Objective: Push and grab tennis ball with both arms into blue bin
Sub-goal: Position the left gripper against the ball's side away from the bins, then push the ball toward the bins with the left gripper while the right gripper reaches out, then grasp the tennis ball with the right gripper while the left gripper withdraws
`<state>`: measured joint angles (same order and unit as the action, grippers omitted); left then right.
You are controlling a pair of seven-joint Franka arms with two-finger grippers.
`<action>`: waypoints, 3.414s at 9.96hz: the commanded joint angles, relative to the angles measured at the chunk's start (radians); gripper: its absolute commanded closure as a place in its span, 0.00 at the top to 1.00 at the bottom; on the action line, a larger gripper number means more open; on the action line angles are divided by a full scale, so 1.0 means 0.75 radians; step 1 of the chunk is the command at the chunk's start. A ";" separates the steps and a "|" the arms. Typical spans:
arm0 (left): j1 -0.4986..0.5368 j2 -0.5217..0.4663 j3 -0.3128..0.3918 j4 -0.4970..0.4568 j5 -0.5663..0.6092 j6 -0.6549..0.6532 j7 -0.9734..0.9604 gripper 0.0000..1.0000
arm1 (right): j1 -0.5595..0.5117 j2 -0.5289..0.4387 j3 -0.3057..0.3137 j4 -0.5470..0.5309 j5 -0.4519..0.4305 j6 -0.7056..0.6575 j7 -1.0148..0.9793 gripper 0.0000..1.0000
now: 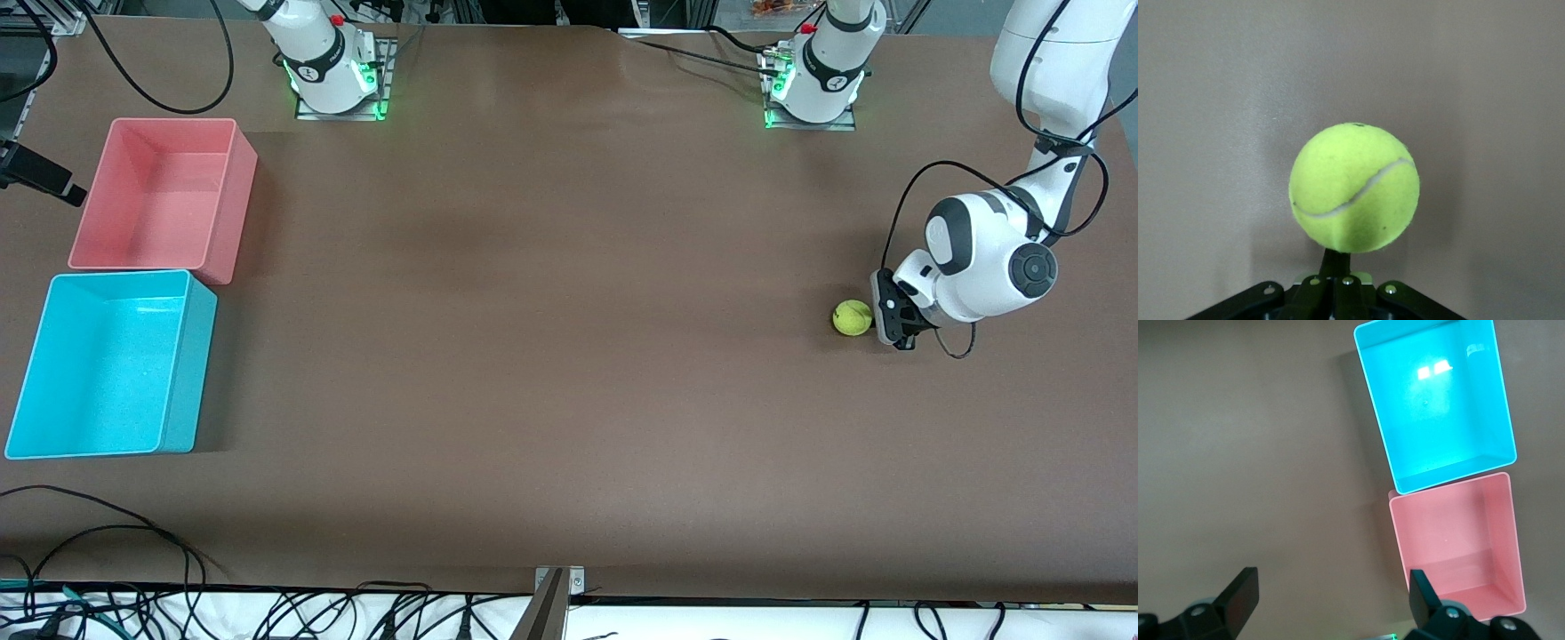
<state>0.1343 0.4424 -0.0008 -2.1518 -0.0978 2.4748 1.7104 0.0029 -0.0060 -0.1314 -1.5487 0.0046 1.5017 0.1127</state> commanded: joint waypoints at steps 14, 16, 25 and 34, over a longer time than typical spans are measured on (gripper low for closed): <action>-0.048 -0.072 -0.185 -0.021 -0.029 -0.080 -0.464 0.00 | 0.039 0.034 0.014 0.024 0.027 0.006 -0.001 1.00; -0.048 -0.148 -0.175 -0.051 -0.027 -0.085 -0.468 0.00 | 0.102 0.069 0.014 0.022 0.022 -0.004 0.013 1.00; -0.046 -0.516 -0.114 -0.129 -0.023 -0.095 -0.485 1.00 | 0.252 0.082 0.124 -0.333 0.014 0.000 0.028 1.00; -0.044 -0.862 -0.075 -0.017 -0.025 -0.292 -0.790 1.00 | 0.283 0.237 0.330 -0.952 0.142 0.663 0.030 1.00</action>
<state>0.1015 -0.1731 -0.0728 -2.2055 -0.1031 2.3812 1.2816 0.2125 0.1260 0.0761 -2.2532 0.0161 1.9547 0.1269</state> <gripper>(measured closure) 0.000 0.000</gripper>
